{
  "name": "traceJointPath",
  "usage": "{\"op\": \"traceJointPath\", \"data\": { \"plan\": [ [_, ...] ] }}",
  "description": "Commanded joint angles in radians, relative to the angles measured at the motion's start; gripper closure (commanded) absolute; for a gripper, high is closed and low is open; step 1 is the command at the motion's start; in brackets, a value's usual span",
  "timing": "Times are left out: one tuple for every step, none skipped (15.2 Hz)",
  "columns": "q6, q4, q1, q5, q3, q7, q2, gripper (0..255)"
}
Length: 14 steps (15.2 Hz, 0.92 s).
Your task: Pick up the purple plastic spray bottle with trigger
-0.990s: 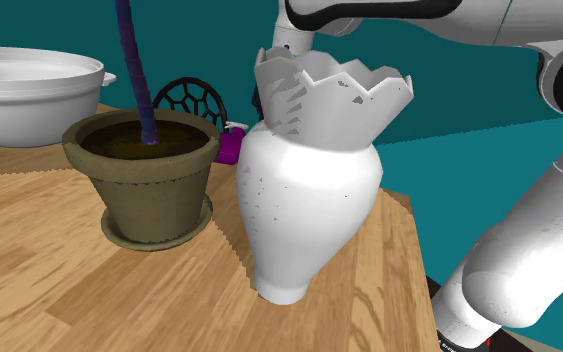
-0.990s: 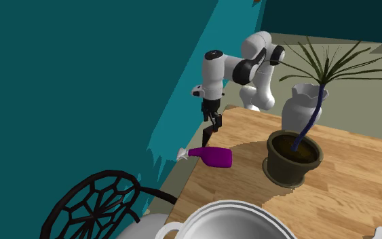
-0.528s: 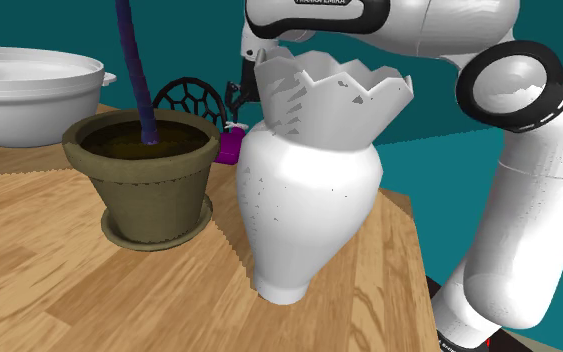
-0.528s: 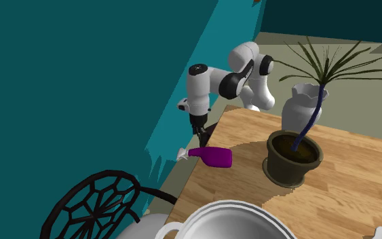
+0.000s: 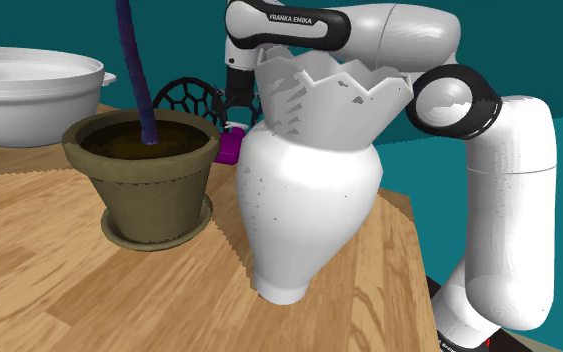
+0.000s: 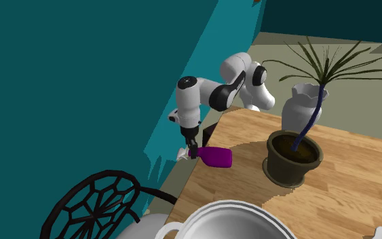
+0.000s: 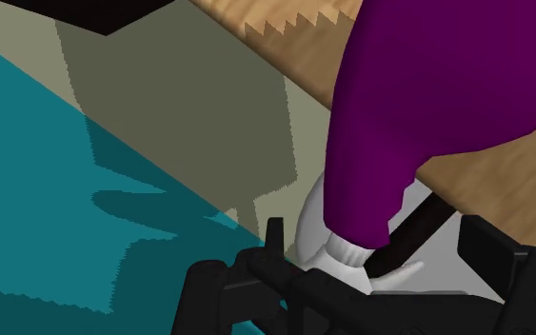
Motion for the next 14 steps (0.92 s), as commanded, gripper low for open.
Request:
{"op": "traceJointPath", "data": {
  "plan": [
    [0.031,-0.034,-0.003,0.001,-0.001,-0.001,-0.004,0],
    [0.046,-0.052,-0.004,0.001,-0.001,-0.001,-0.006,0],
    [0.069,-0.078,-0.006,0.001,-0.001,-0.001,-0.01,0],
    [0.069,-0.079,-0.006,0.002,-0.001,-0.001,-0.01,0],
    [0.069,-0.079,-0.006,0.001,-0.001,-0.001,-0.01,0],
    [0.073,-0.084,-0.006,0.002,-0.001,-0.001,-0.012,255],
    [0.072,-0.085,-0.007,0.002,-0.001,-0.002,-0.013,255],
    [0.072,-0.084,-0.007,0.002,-0.001,-0.002,-0.013,255],
    [0.072,-0.084,-0.007,0.002,-0.001,-0.002,-0.013,255],
    [0.072,-0.084,-0.007,0.002,-0.001,-0.002,-0.012,255],
    [0.072,-0.084,-0.007,0.002,-0.001,-0.002,-0.012,255],
    [0.072,-0.083,-0.007,0.002,-0.001,-0.002,-0.012,255],
    [0.072,-0.084,-0.007,0.002,-0.001,-0.002,-0.013,255],
    [0.072,-0.084,-0.007,0.002,-0.001,-0.002,-0.013,255]
  ]
}}
